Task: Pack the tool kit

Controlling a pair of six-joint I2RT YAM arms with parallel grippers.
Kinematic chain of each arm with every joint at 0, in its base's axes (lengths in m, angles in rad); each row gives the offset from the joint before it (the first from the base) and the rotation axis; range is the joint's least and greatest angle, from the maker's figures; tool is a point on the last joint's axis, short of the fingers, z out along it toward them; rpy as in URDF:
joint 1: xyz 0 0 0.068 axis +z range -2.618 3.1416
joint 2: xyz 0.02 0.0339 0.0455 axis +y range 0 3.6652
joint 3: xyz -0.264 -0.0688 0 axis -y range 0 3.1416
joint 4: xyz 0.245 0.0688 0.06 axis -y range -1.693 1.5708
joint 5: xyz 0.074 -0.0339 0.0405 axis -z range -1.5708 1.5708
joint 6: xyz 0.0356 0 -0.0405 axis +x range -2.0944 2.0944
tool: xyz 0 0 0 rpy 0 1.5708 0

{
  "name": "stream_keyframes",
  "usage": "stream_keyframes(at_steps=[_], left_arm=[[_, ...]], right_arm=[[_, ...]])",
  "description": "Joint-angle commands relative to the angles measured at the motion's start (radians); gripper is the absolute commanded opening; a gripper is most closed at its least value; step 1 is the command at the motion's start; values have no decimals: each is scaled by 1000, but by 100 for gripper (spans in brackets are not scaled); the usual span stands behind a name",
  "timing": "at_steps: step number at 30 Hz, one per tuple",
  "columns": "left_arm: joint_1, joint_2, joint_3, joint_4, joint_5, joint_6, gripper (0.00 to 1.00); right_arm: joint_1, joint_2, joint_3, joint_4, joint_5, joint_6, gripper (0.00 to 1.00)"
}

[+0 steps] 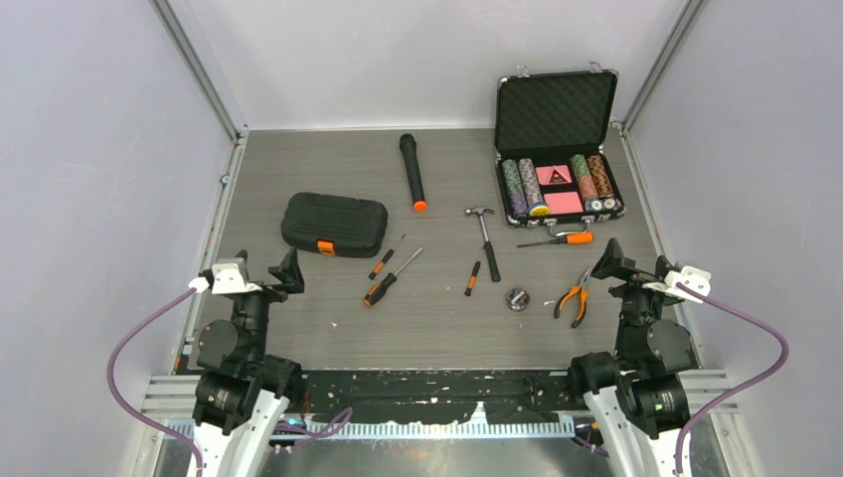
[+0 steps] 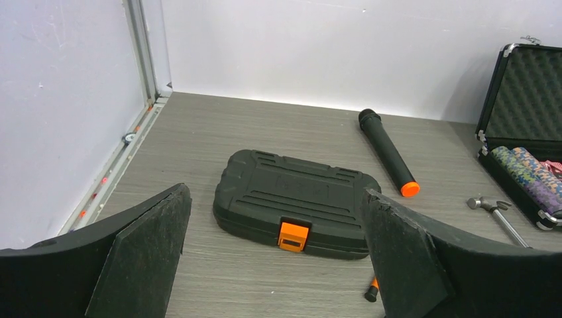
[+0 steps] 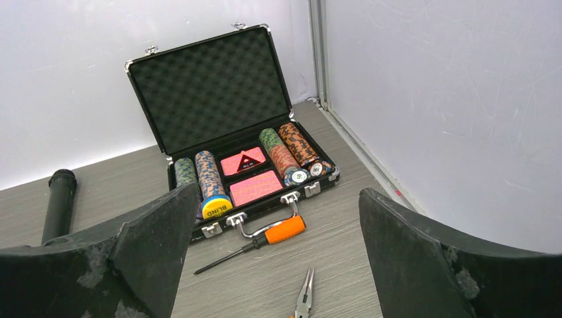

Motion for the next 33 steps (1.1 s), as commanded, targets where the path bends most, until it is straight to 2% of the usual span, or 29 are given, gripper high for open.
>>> stream_keyframes(at_steps=[1, 9, 16, 23, 33], left_arm=[[5, -135, 3, 23, 15, 14, 100], [4, -81, 9, 18, 38, 15, 99], [5, 72, 59, 3, 67, -14, 100], [6, 405, 252, -34, 158, 14, 100], [34, 1036, 577, 3, 282, -19, 100]], right_arm=[[-3, -123, 20, 22, 0, 4, 95], [-3, -132, 16, 21, -3, 9, 95], [2, -161, 5, 22, -10, 16, 95], [22, -185, -1, 23, -16, 15, 95], [63, -186, -4, 19, -33, 7, 95]])
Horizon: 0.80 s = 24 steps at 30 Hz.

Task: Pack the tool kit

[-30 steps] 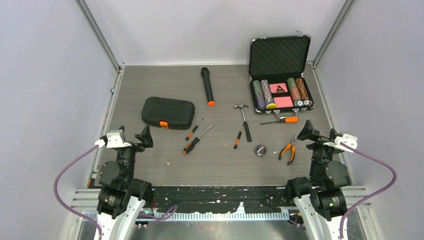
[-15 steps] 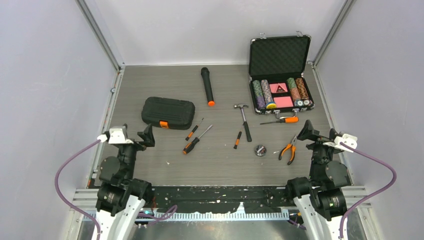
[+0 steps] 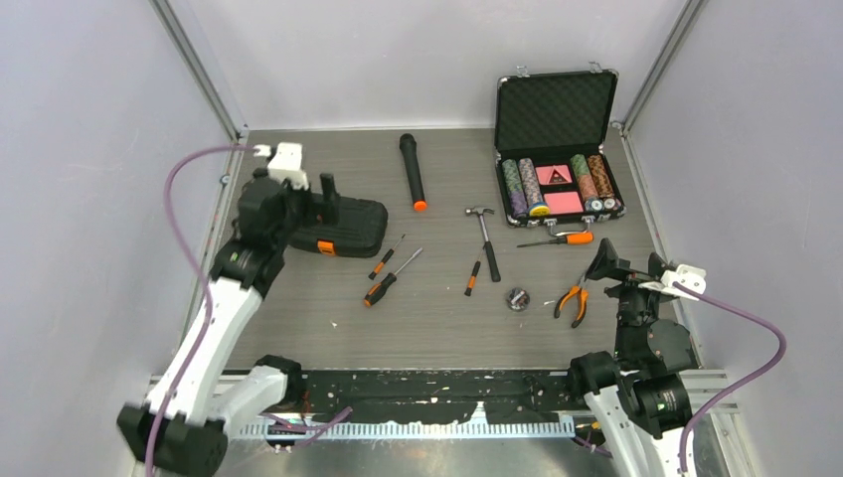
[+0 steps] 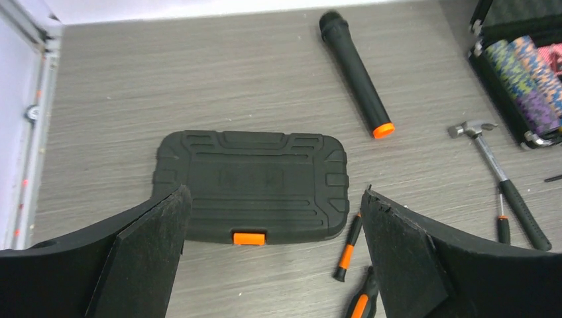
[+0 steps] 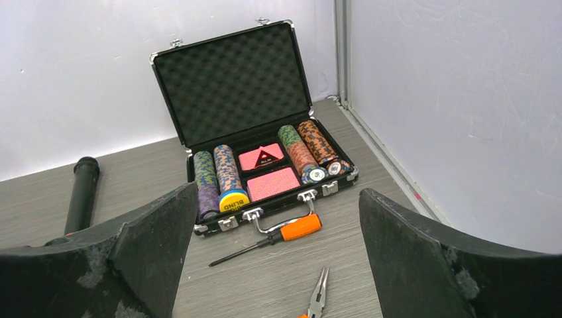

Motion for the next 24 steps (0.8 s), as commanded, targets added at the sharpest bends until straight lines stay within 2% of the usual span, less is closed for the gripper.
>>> stream_keyframes(at_steps=[1, 3, 8, 13, 16, 20, 24], left_arm=[[26, 235, 138, 33, 78, -14, 100], [42, 365, 218, 20, 88, -17, 100], [131, 699, 466, -70, 232, -51, 100], [230, 1004, 739, -265, 370, -112, 100], [255, 1125, 848, -350, 369, -108, 99], [296, 1203, 896, -429, 349, -118, 100], [313, 1194, 815, -422, 357, -132, 100]], right_arm=[[23, -186, -4, 19, -12, 4, 95], [32, -186, -5, 20, -15, 2, 95], [48, -185, -7, 21, -21, -1, 95], [53, -186, -10, 21, -27, -5, 95], [53, -184, -11, 21, -29, -7, 95], [54, -182, -12, 23, -36, -11, 95], [53, -182, -13, 26, -41, -12, 95]])
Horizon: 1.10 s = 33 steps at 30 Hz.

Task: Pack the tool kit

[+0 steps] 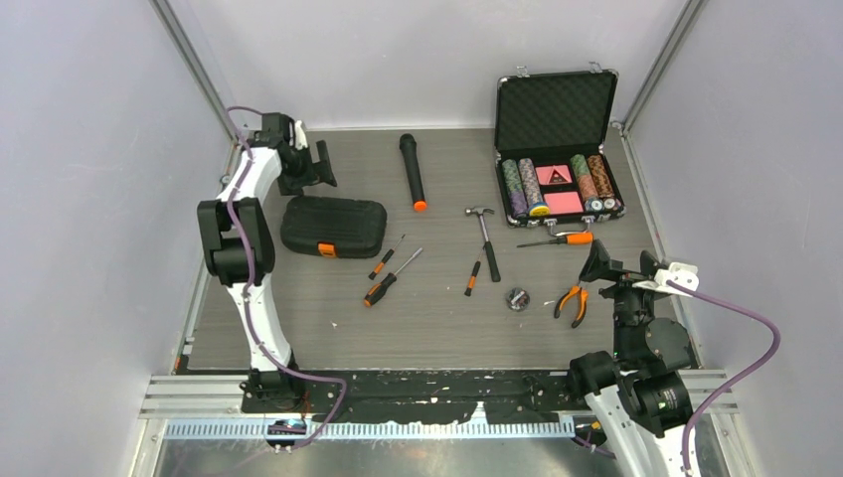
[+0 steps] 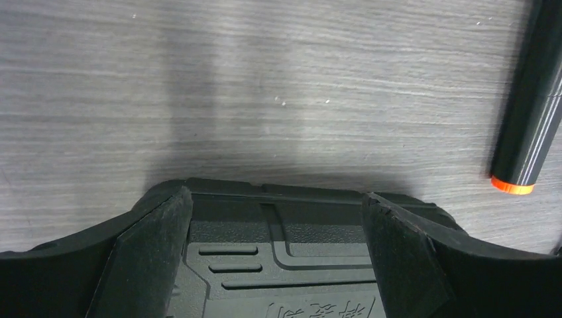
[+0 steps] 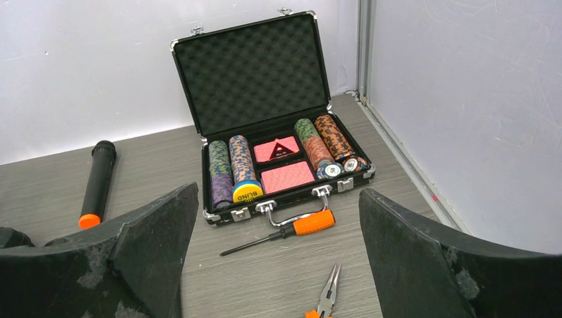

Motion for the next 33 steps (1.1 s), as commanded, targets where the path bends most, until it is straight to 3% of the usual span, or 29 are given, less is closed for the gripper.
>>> stream_keyframes(at_steps=[1, 8, 17, 25, 29, 33], left_arm=[[17, -55, -63, -40, 34, -27, 100], [78, -218, -357, 106, 151, -127, 100], [96, -461, -669, 202, 173, -264, 100], [98, -618, -927, 332, 276, -398, 100], [82, -692, -1035, 387, 300, -440, 100], [46, -752, -1135, 447, 337, -469, 100]], right_arm=[[5, -182, -4, 29, -15, -8, 95], [5, -186, 0, 28, -25, -8, 95], [5, -186, 6, 20, -32, -8, 95], [5, -178, 11, 17, -67, -2, 95], [6, -131, 41, -7, -110, 29, 95], [6, -26, 107, -85, -245, 90, 95]])
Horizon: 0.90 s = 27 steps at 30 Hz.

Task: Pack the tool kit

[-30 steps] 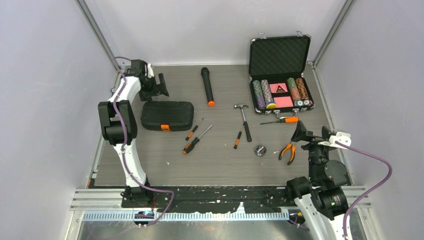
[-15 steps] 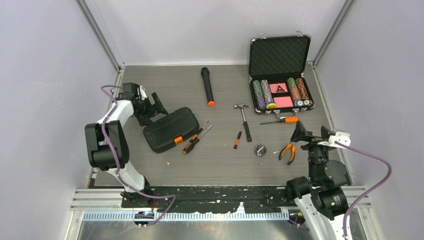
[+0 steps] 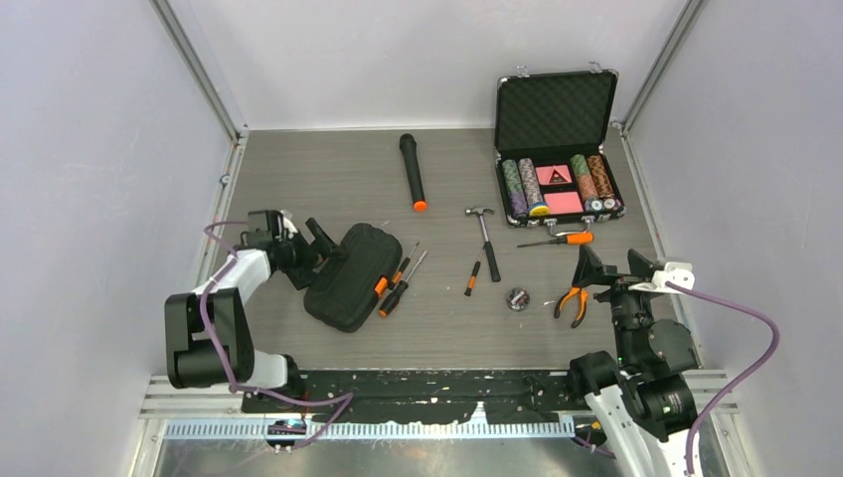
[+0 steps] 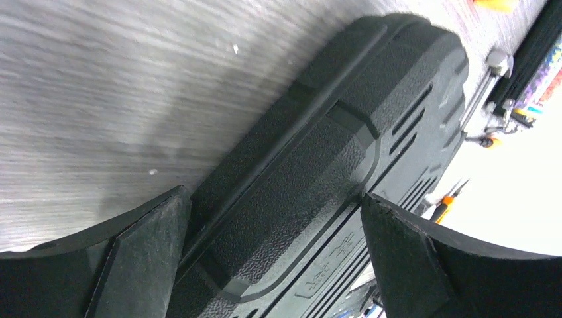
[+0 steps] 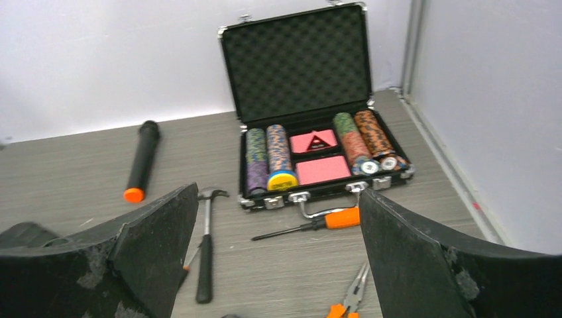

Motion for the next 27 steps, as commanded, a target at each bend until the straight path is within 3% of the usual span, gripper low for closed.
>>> stream_keyframes(at_steps=[1, 7, 12, 20, 27], left_arm=[[-42, -78, -88, 122, 89, -70, 100], [-140, -172, -201, 230, 96, -150, 100], [-257, -236, -269, 331, 78, -237, 100], [-458, -237, -356, 584, 11, -439, 100], [-540, -277, -358, 582, -60, -447, 100]], right_arm=[[6, 32, 119, -67, -178, 95, 95], [5, 245, 229, -205, -354, 230, 95], [5, 378, 196, -228, -543, 287, 95], [5, 417, 89, -165, -604, 359, 95], [5, 478, 1, -35, -752, 399, 95]])
